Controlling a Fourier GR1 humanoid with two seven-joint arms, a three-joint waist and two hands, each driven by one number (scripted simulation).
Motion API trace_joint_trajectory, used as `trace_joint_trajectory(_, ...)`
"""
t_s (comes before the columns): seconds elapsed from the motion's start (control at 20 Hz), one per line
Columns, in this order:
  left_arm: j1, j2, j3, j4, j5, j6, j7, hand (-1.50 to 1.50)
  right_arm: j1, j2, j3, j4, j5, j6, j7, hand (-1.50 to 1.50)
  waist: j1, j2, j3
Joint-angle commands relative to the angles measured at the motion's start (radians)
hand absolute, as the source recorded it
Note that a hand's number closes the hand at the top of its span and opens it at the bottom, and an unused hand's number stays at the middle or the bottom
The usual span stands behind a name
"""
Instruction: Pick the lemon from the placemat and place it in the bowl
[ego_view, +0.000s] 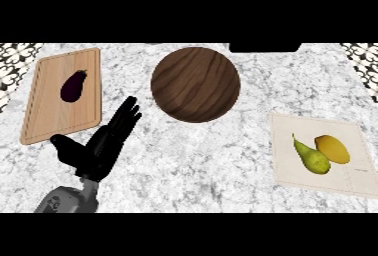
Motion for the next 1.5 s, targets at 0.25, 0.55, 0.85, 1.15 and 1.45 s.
trace_joint_trajectory(0.25, 0.001, -0.066, -0.023, 0.023, -0.061, 0.012, -0.028, 0.0, -0.098, 0.051, 0.16, -0.121, 0.09, 0.184, 0.454, -1.5, 0.017, 0.002, 0.002)
trace_joint_trajectory(0.55, 0.006, -0.062, 0.008, -0.044, -0.057, 0.002, 0.055, 0.0, -0.218, 0.098, 0.156, 0.018, 0.145, 0.283, 0.545, -1.5, 0.018, 0.001, 0.003)
trace_joint_trajectory(0.85, -0.047, -0.054, 0.104, 0.054, -0.024, -0.092, 0.042, 0.0, -0.309, 0.169, 0.186, 0.075, 0.212, 0.381, 0.637, -1.5, 0.013, 0.002, 0.003)
trace_joint_trajectory(1.15, 0.018, -0.082, 0.089, -0.043, -0.1, -0.071, 0.084, 0.0, -0.264, 0.205, 0.163, 0.157, 0.314, 0.397, 0.522, -1.5, 0.013, 0.001, 0.003)
trace_joint_trajectory(1.45, 0.073, -0.099, 0.133, -0.041, -0.116, -0.156, 0.039, 0.0, -0.27, 0.27, 0.12, 0.159, 0.407, 0.4, 0.495, -1.5, 0.012, 0.001, 0.003)
